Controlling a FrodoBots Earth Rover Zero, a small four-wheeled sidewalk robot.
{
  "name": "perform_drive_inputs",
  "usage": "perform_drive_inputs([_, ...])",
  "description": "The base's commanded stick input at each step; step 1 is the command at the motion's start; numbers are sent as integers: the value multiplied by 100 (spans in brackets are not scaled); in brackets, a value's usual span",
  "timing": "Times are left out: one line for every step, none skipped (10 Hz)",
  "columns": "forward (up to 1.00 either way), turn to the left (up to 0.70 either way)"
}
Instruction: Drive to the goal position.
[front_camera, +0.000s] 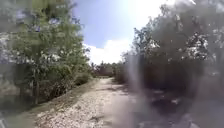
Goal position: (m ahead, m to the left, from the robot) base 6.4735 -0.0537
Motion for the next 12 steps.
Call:
perform_drive_inputs([60,1])
perform_drive_inputs([60,1])
perform_drive_inputs([60,1])
perform_drive_inputs([60,1])
perform_drive_inputs([60,1])
perform_drive_inputs([60,1])
perform_drive_inputs([60,1])
perform_drive_inputs([60,1])
perform_drive_inputs([60,1])
perform_drive_inputs([60,1])
perform_drive_inputs([60,1])
perform_drive_inputs([60,1])
